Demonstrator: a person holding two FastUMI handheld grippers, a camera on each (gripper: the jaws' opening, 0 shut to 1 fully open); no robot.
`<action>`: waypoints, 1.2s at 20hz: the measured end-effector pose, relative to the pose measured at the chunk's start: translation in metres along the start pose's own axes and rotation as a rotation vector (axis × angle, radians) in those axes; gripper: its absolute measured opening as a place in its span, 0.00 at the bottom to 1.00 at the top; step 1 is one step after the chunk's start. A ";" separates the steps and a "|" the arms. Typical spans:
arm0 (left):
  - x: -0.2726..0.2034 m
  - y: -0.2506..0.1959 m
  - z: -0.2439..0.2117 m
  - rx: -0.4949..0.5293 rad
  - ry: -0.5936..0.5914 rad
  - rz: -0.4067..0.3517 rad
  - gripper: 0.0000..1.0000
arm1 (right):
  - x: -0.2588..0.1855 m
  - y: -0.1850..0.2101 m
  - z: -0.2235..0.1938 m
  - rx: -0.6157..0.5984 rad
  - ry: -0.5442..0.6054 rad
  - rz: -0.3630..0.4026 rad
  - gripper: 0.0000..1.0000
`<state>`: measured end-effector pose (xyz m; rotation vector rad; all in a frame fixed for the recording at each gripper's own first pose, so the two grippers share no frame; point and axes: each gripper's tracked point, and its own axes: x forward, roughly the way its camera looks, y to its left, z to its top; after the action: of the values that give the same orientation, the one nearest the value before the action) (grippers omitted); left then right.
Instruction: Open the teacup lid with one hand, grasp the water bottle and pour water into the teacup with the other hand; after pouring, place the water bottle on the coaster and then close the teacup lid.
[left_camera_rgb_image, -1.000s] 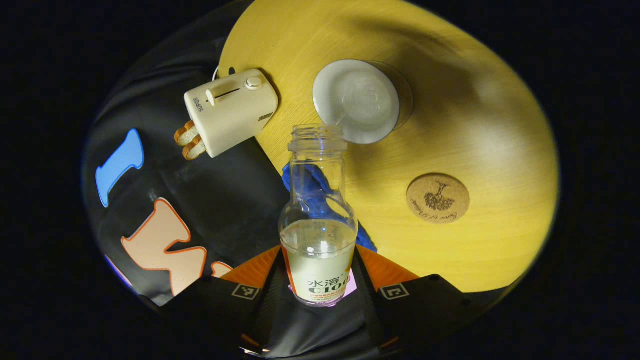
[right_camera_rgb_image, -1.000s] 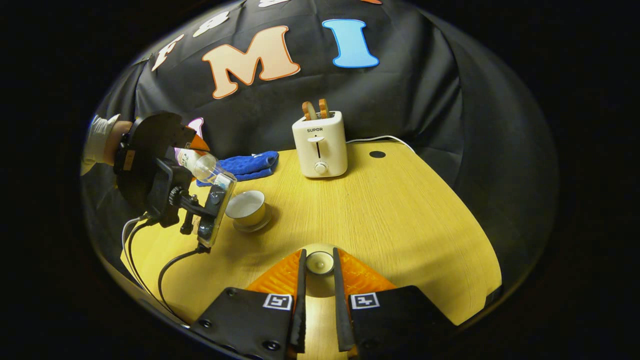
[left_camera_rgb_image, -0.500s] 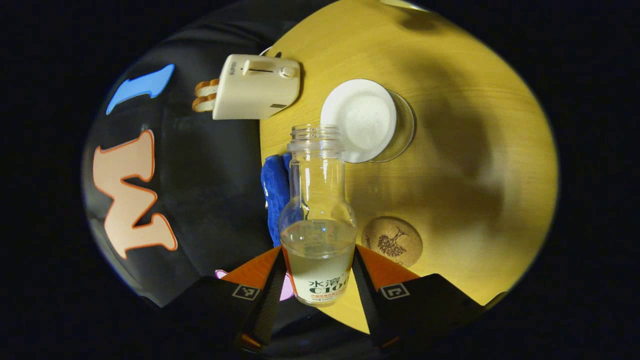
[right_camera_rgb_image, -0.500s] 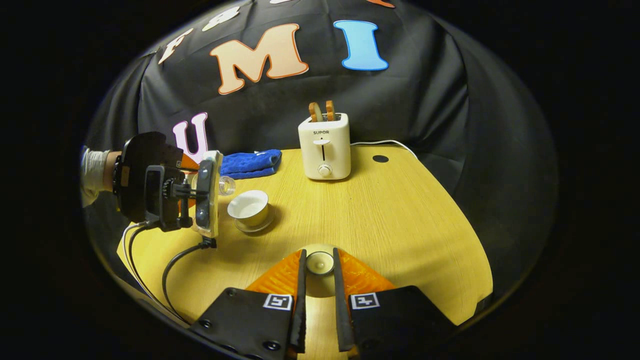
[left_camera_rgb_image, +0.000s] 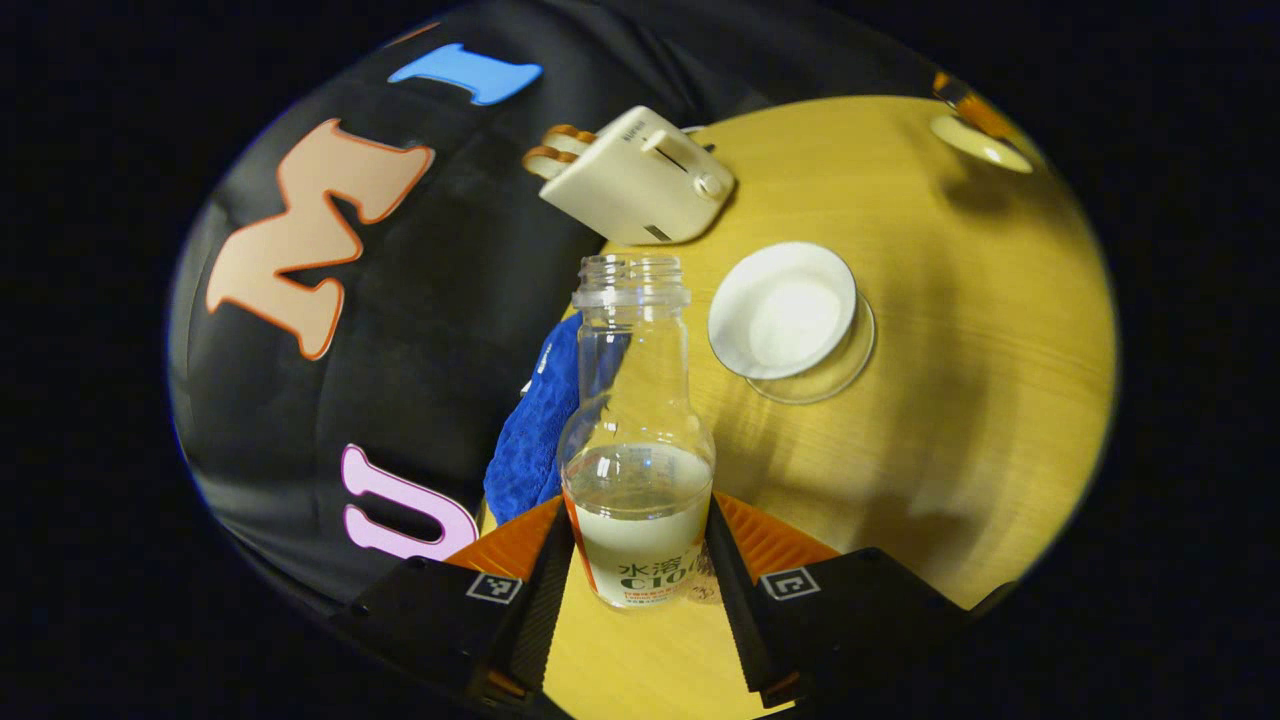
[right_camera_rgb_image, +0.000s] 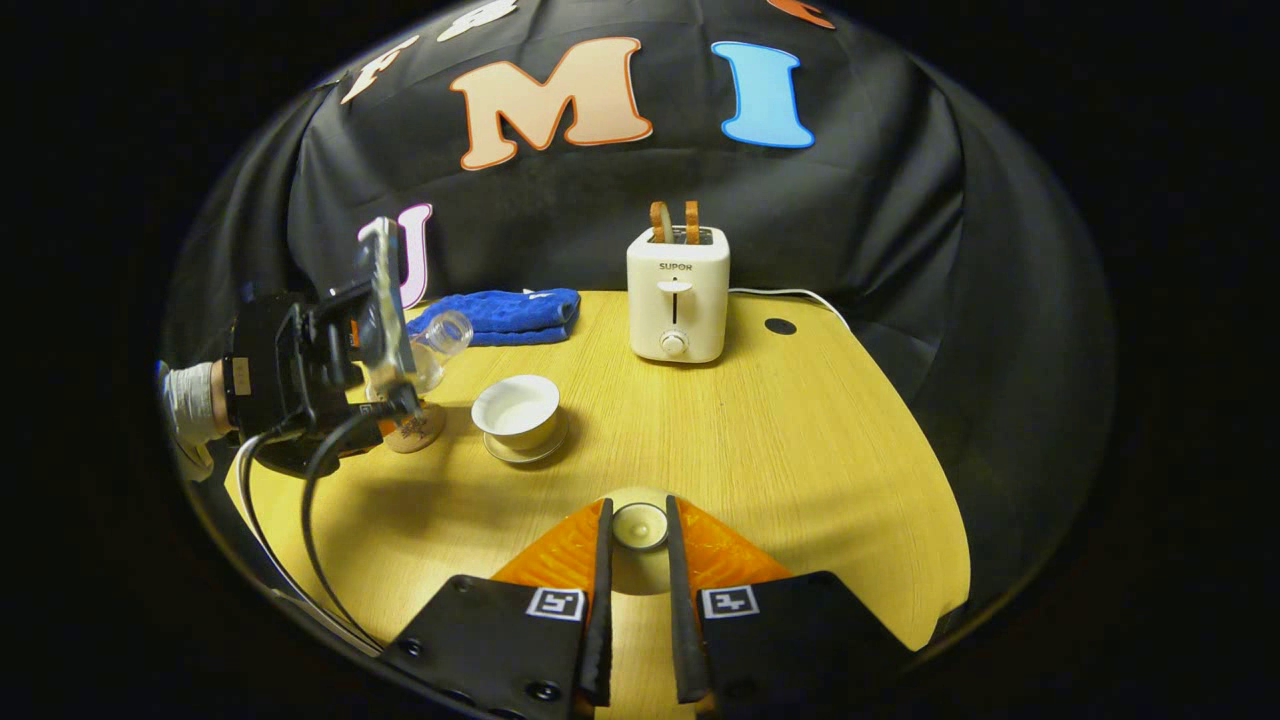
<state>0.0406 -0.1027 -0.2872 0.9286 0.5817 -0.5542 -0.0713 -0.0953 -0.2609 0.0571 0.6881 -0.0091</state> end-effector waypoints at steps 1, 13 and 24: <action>0.000 0.000 0.003 -0.064 -0.041 0.009 0.70 | -0.001 0.004 0.000 -0.010 0.003 0.000 0.26; 0.011 0.011 0.000 -0.575 -0.254 0.084 0.72 | -0.003 0.051 0.008 -0.118 0.035 0.016 0.28; 0.003 0.009 -0.027 -0.714 -0.238 0.079 0.76 | -0.002 0.083 0.025 -0.140 0.020 0.045 0.28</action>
<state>0.0433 -0.0757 -0.2970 0.2033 0.4728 -0.3363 -0.0541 -0.0143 -0.2363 -0.0614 0.7055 0.0829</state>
